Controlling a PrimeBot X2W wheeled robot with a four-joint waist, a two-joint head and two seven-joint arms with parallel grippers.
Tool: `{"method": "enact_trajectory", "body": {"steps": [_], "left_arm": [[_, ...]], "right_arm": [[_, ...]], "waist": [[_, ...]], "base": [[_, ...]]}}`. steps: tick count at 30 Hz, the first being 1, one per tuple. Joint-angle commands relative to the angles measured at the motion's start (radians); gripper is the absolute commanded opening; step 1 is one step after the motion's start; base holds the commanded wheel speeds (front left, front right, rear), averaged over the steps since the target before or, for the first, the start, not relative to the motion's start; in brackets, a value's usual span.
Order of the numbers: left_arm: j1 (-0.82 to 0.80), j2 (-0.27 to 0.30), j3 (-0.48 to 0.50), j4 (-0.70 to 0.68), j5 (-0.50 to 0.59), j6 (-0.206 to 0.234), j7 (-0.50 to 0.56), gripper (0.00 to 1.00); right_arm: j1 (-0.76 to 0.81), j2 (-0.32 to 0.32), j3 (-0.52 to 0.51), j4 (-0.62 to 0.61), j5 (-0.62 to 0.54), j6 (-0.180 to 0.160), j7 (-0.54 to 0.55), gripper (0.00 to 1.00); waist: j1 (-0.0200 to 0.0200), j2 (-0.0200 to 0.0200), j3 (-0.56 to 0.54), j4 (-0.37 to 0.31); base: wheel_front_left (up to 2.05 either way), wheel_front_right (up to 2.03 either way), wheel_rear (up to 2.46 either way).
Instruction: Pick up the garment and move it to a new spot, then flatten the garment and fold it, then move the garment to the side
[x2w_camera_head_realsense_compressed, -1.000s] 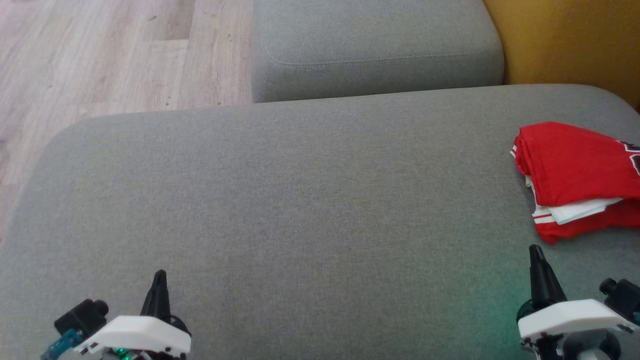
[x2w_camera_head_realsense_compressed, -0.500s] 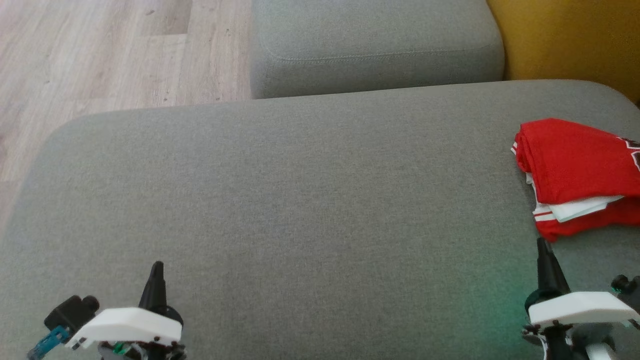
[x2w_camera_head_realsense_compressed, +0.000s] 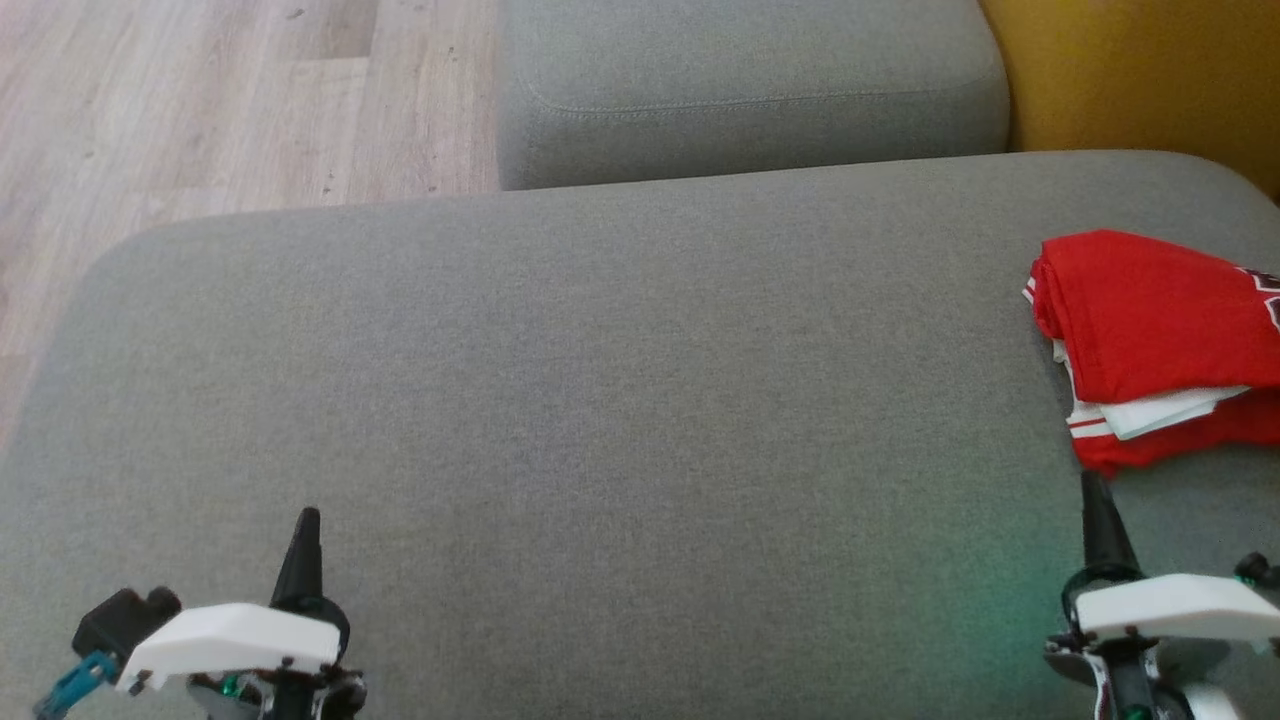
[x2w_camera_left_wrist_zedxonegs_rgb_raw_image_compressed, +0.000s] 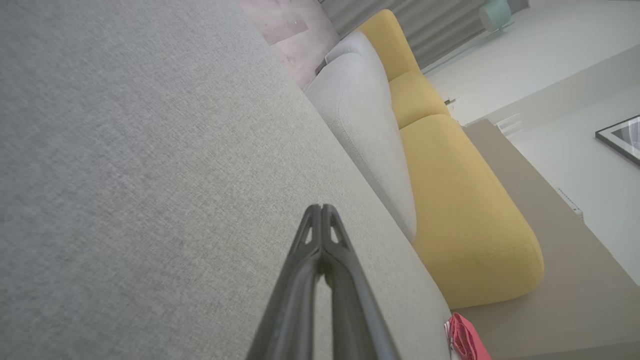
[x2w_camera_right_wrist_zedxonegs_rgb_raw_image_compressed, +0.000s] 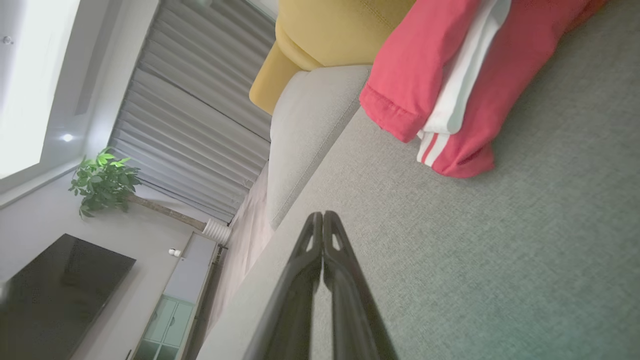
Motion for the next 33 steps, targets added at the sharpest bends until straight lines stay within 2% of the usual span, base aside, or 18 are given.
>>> {"method": "enact_trajectory", "body": {"steps": [1, 33], "left_arm": [[-0.059, 0.003, 0.033, -0.038, -0.025, -0.008, 0.005, 0.0], [-0.097, 0.004, 0.094, -0.064, -0.385, -0.051, 0.1, 0.0]], "right_arm": [[-0.065, -0.007, 0.002, -0.041, 0.026, 0.005, 0.009, 0.0], [-0.093, 0.035, -0.07, -0.077, 0.358, 0.007, 0.105, 0.0]], "waist": [[0.0, 0.0, 0.001, 0.0], [0.0, 0.0, 0.028, -0.005]], "base": [[0.0, 0.0, 0.0], [0.0, 0.0, 0.0]]}}
